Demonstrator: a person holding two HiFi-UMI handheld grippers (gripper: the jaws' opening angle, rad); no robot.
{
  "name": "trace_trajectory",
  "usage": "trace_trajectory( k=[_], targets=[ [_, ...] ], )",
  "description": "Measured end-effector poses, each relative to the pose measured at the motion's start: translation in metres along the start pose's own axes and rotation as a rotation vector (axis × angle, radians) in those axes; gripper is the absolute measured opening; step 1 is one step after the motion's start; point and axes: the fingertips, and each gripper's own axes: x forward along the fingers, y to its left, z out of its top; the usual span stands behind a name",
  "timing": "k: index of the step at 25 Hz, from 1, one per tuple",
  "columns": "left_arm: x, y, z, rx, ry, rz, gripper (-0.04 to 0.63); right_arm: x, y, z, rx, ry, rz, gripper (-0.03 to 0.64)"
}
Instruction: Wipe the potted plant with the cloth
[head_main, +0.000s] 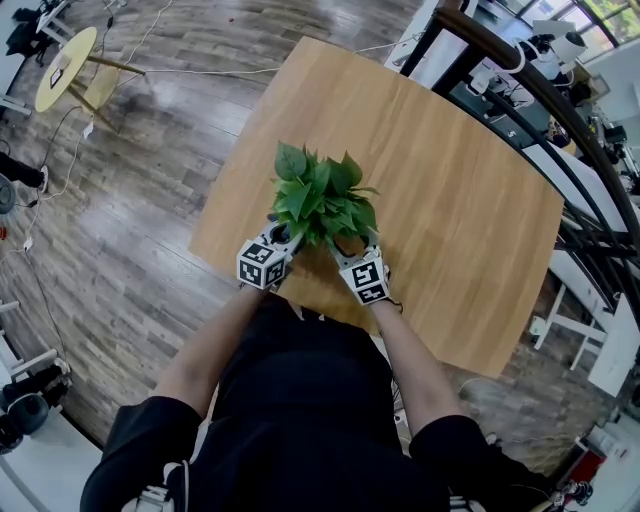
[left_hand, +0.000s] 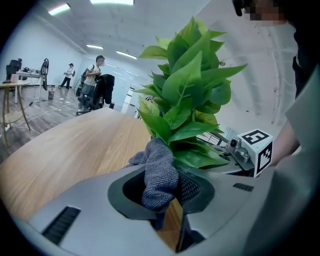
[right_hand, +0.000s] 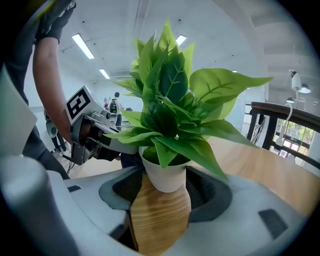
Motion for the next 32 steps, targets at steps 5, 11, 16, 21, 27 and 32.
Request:
trace_trajectory(
  k=[5, 11, 16, 21, 27, 32],
  targets=[
    [-0.003, -0.006, -0.009, -0.010, -0.013, -0.035, 0.109, 0.001, 0.001, 0.000, 0.031, 0.000, -0.021, 0.258],
    [-0.007, -0.005, -0.014, 0.011, -0.011, -0.029, 0.109, 0.000, 0.005, 0.000, 0.006, 0.005, 0.005, 0.258],
    [-0.013, 0.006, -0.005, -0.030, -0.031, 0.014, 0.109, -0.009, 0.033, -0.006, -0.039, 0.008, 0.076, 0.258],
    [-0.013, 0.010, -0.003, -0.037, -0.026, 0.015, 0.109, -0.009, 0.023, -0.014, -0.050, 0.034, 0.042, 0.258],
    [-0.011, 0.011, -0.002, -0.017, -0.029, 0.030, 0.109, 0.000, 0.003, -0.003, -0.100, 0.039, 0.030, 0.258],
    [-0.011, 0.014, -0.004, -0.021, -0.026, 0.044, 0.109, -0.003, 0.019, -0.005, -0.094, 0.028, 0.077, 0.258]
  ],
)
